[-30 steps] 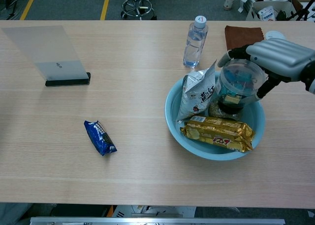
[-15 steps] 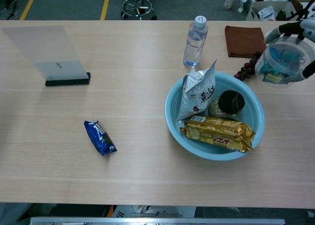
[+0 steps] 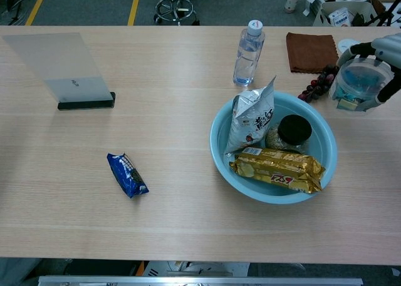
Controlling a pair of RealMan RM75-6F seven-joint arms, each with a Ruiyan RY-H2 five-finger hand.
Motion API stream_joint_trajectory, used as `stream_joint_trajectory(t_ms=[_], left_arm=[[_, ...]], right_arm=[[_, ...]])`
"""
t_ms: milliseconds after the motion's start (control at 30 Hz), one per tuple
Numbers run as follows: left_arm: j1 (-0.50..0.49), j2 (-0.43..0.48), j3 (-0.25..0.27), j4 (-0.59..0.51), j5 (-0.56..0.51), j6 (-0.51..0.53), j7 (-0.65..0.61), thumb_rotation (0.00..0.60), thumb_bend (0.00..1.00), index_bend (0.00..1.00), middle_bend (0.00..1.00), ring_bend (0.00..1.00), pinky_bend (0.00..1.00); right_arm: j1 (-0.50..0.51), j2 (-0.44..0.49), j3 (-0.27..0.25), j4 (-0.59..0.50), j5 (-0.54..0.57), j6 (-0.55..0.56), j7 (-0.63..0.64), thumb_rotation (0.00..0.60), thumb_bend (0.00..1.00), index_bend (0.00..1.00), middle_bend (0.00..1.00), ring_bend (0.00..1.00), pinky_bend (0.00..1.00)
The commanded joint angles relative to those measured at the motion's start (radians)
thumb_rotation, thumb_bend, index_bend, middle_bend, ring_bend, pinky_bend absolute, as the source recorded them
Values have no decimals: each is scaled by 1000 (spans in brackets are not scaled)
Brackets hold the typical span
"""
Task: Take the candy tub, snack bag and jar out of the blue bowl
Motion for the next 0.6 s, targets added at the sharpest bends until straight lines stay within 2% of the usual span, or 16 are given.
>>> stream_joint_trajectory(t_ms=[33,300,500,600], left_arm=[[-2,-2,1,1,-4,-8,3,600,293,233,230,179,252],[-3,-2,2,-4,5,-4,2,600,293,233,230,179,252],[-1,0,3,0,0,-6,1,600,293,233,230,179,252],[-1,0,5,0,3,-5,0,600,293,233,230,179,252]], right_arm=[[17,-43,2,43,13,-14,-17,600,164,315,387,385,633],[64,-155,12,136,47,-54,-65,600,164,315,387,384,624],[84,-196,16,161,74,-74,-81,600,164,312,372,345,580],[97,-188,9,145,103,-107,-99,600,162,199,309,274,504]])
